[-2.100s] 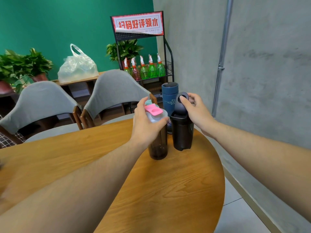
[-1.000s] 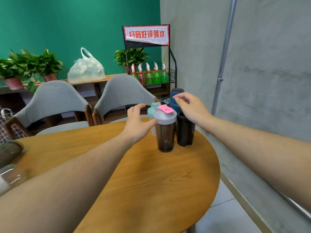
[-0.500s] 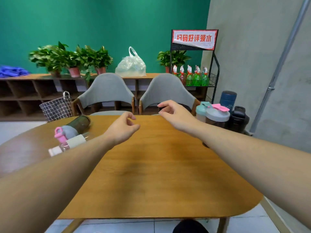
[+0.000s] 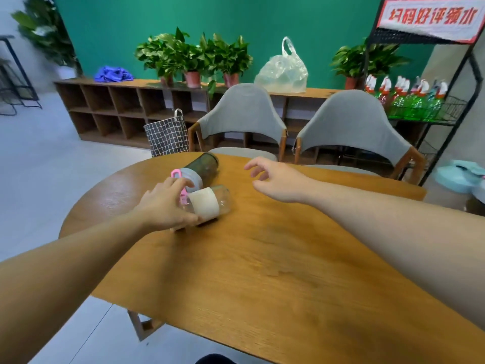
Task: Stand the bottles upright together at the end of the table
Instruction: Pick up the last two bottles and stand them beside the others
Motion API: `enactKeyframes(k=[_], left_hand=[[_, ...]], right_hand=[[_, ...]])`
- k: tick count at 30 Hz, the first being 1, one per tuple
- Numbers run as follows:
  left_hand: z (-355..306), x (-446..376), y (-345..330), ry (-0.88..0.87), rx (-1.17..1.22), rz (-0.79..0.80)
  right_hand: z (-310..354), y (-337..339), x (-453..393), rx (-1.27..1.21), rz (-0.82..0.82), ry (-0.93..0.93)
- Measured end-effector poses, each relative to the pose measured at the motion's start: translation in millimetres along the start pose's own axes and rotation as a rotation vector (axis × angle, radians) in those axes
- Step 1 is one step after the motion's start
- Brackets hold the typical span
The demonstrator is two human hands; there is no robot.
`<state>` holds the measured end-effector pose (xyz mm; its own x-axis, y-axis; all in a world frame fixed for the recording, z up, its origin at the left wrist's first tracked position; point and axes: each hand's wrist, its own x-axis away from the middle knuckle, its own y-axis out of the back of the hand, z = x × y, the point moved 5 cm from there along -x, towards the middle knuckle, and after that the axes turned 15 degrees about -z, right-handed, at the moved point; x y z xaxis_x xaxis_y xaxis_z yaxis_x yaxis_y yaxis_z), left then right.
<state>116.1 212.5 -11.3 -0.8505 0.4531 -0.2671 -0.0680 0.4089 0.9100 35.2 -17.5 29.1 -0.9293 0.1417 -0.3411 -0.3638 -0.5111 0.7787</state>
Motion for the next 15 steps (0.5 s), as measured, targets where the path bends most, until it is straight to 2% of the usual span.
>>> enactKeyframes(k=[6, 9, 15], left_hand=[[46.6, -8.6, -22.3, 0.075, 0.066, 0.072], [61.6, -12.6, -36.0, 0.128, 0.208, 0.124], [79.0, -23.1, -53.8, 0.106, 0.357, 0.112]], right_hand=[[4.9, -48.7, -56.1, 0.123, 0.077, 0.093], [8.5, -70.5, -80.5, 0.246, 0.128, 0.183], [23.6, -116.0, -126.3, 0.448, 0.259, 0.336]])
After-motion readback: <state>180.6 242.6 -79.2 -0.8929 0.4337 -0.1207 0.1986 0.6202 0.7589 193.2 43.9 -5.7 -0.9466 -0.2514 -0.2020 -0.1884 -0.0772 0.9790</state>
